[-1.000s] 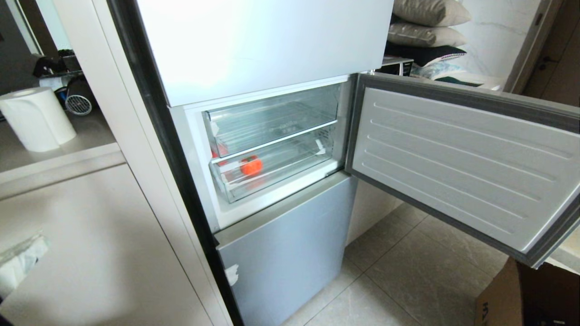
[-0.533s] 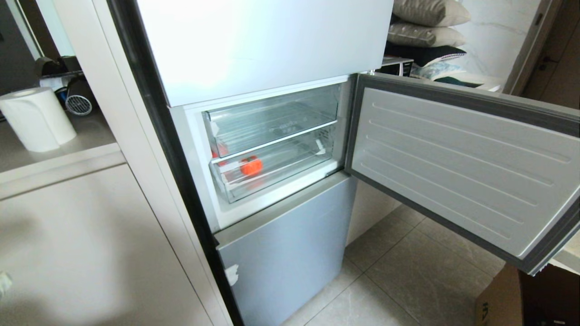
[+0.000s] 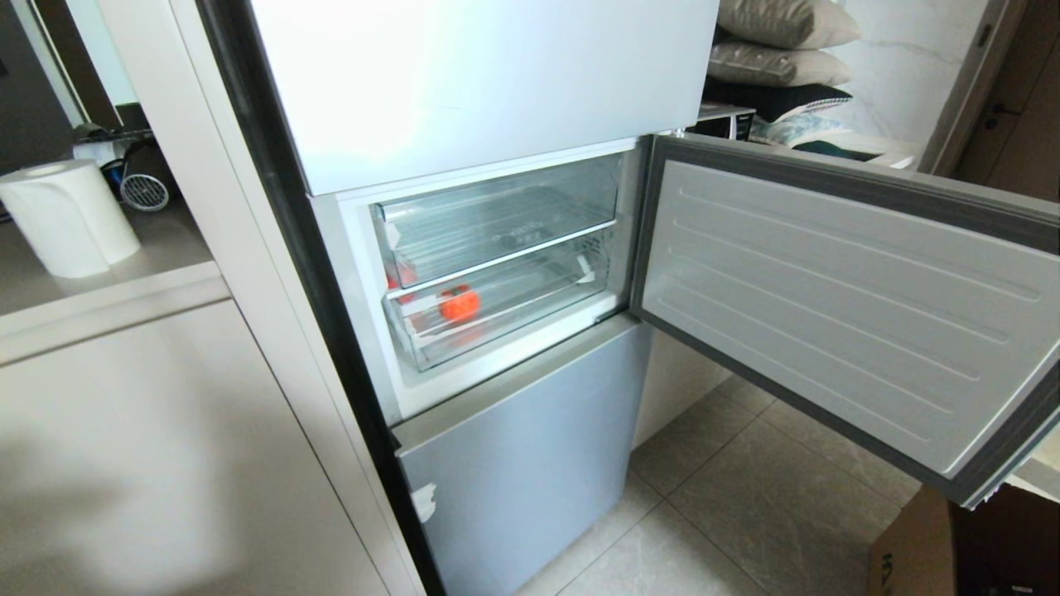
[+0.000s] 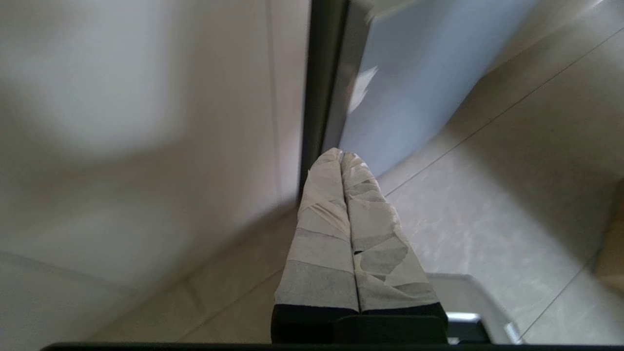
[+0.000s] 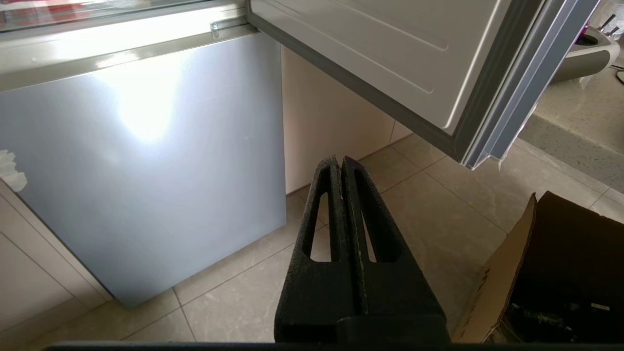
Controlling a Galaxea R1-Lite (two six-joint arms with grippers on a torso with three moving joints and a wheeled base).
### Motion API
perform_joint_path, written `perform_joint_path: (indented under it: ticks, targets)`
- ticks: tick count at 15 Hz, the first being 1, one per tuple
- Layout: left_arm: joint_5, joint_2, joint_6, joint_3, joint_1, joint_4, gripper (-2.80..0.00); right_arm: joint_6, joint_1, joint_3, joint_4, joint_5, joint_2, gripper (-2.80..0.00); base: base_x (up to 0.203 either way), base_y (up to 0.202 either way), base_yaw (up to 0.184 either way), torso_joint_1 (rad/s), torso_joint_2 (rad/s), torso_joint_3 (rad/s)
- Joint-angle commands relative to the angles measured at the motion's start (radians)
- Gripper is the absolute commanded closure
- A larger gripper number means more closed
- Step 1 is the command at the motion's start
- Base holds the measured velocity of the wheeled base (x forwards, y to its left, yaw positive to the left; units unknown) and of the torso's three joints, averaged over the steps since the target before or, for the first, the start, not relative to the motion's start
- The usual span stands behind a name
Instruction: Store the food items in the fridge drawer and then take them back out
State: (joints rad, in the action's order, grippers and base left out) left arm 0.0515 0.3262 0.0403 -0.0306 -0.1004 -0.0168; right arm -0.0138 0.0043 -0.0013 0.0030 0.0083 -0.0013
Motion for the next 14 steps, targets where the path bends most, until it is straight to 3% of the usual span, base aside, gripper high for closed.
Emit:
perform_joint_path:
  ticks: [1,3,5,7,10,12,14]
  targets:
    - [-0.055,-0.044,-0.034,0.007,0.002,-0.014,0.00,-0.001,0.000,0.000,0.000,0.000,0.000,0.00,0.000,0.000,0.000,0.000,0.00,0.000]
    - [-0.048,-0.043,-0.136,0.022,0.002,-0.007,0.00,-0.001,0.000,0.000,0.000,0.001,0.000,0.00,0.000,0.000,0.000,0.000,0.00,0.000]
    - [-0.004,-0.052,-0.165,0.023,0.045,-0.007,0.00,0.000,0.000,0.000,0.000,-0.001,0.000,0.00,0.000,0.000,0.000,0.000,0.00,0.000]
    - [-0.004,-0.138,-0.161,0.025,0.107,-0.003,0.00,0.002,0.000,0.000,0.000,-0.001,0.000,0.00,0.000,0.000,0.000,0.000,0.00,0.000]
    - [-0.010,-0.318,-0.144,0.028,0.102,0.003,0.00,0.000,0.000,0.001,0.000,-0.001,0.000,0.00,0.000,0.000,0.000,0.000,0.00,0.000]
    - [-0.051,-0.326,-0.061,0.029,0.101,0.009,0.00,0.000,0.000,0.001,0.000,-0.001,0.000,0.00,0.000,0.000,0.000,0.000,0.00,0.000]
    - [-0.053,-0.326,-0.053,0.029,0.100,0.011,0.00,0.000,0.000,0.001,0.000,-0.001,0.000,0.00,0.000,0.000,0.000,0.000,0.00,0.000]
